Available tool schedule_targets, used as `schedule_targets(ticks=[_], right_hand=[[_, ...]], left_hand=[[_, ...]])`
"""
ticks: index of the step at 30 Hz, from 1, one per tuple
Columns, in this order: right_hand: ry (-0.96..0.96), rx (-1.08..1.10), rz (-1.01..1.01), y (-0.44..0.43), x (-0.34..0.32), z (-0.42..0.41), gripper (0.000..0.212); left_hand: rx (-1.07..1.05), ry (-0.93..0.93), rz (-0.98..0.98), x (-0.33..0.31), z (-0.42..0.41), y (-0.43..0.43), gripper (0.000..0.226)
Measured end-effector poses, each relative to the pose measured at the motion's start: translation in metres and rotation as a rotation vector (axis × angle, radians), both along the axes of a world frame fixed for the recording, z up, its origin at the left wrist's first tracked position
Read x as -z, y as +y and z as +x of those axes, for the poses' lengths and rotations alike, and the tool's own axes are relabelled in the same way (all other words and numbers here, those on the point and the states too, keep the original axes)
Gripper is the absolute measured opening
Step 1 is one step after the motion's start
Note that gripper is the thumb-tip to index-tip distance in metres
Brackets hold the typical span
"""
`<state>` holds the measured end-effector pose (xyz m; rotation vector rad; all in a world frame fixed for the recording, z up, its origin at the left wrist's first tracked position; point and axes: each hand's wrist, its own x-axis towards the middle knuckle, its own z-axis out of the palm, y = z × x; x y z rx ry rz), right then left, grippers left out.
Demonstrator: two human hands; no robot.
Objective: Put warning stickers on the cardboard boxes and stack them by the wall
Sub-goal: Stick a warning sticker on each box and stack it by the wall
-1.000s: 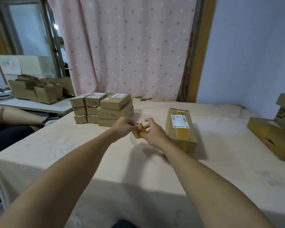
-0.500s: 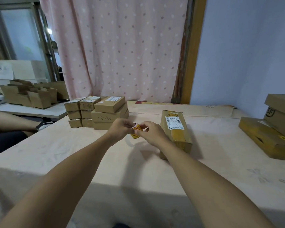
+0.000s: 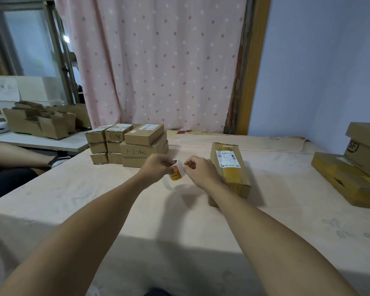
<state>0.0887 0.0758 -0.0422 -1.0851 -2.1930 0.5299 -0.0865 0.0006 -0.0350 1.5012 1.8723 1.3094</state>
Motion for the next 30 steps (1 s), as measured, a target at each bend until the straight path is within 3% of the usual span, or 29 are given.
schedule_targets(ticks=[6,17,22,25,30], right_hand=[[0.047,0.073,0.032,0.003,-0.005,0.001,0.013],[0.391,0.078,-0.241,0.017,-0.010,0.020,0.006],[0.485,0.068,-0.325,0.024,-0.010,0.032,0.017],[0.493,0.109,-0.320,0.026,-0.009,0.042,0.029],[0.515,0.151,-0.290,0.034,-0.007,0.054,0.008]], left_hand=[[-0.022,0.049,-0.034,0.000,-0.003,-0.002,0.016],[-0.086,0.422,-0.141,0.029,-0.014,-0.001,0.024],[-0.035,0.515,-0.172,0.040,0.002,0.007,0.022],[0.010,0.672,-0.212,0.045,0.010,0.010,0.024],[0.014,0.729,-0.256,0.051,0.014,0.009,0.014]])
